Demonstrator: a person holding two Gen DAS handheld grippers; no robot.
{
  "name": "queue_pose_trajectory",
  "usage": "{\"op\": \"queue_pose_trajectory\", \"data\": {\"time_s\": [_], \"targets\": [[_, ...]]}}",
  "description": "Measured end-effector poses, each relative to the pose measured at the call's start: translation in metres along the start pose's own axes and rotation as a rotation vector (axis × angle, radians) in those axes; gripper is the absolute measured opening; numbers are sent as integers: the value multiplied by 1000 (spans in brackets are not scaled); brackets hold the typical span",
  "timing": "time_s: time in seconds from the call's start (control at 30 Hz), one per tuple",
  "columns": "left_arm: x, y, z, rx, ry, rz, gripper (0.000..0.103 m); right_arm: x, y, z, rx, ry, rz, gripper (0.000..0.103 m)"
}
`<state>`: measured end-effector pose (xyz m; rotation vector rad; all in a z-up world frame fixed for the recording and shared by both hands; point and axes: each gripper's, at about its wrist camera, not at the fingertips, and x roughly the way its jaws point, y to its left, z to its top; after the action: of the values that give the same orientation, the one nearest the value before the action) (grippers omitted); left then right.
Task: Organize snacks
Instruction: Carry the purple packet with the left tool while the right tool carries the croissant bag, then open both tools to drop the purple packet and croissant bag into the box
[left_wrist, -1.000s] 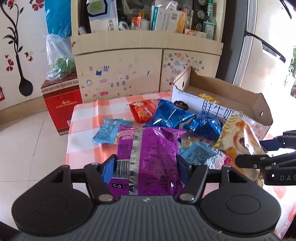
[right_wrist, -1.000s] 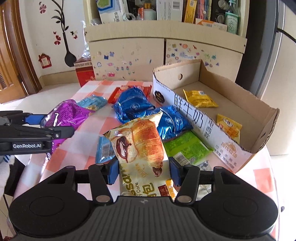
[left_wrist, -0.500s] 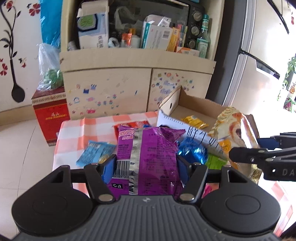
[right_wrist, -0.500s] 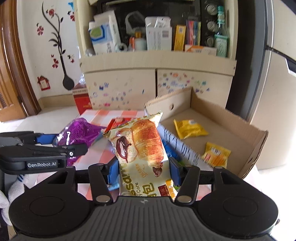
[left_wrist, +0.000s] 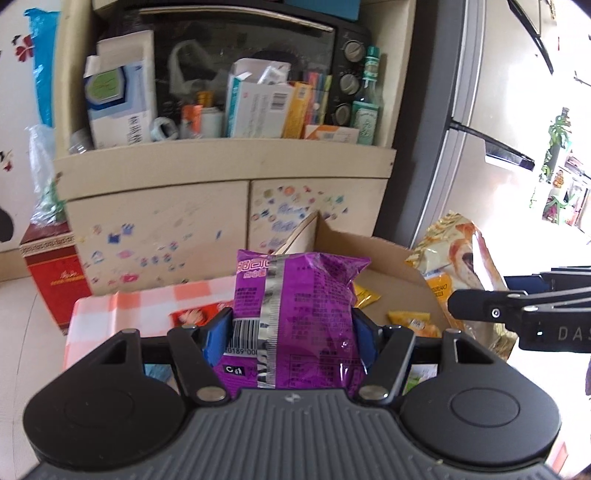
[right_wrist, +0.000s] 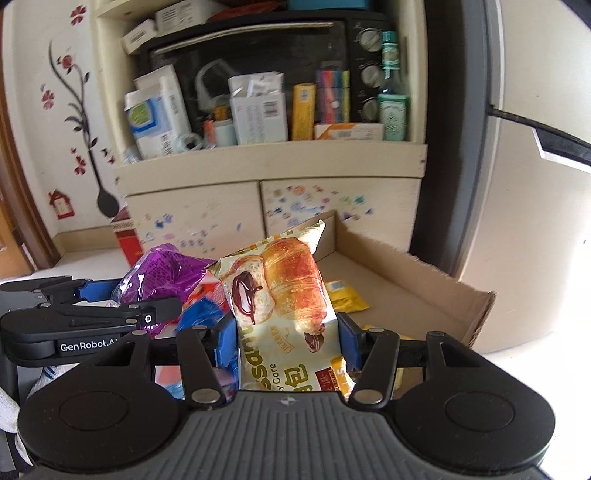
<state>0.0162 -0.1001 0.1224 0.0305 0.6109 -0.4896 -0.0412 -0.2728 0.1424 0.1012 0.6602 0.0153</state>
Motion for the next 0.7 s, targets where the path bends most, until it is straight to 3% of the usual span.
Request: {"op": "queue_pose_trajectory", "data": {"time_s": [0.3, 0.7], "targets": [[34, -21, 29, 33, -11, -54, 66, 7, -35, 14, 113, -12, -54, 61], [95, -42, 45, 27, 39, -142, 66, 29, -59, 22, 219, 21, -137, 61]]}}
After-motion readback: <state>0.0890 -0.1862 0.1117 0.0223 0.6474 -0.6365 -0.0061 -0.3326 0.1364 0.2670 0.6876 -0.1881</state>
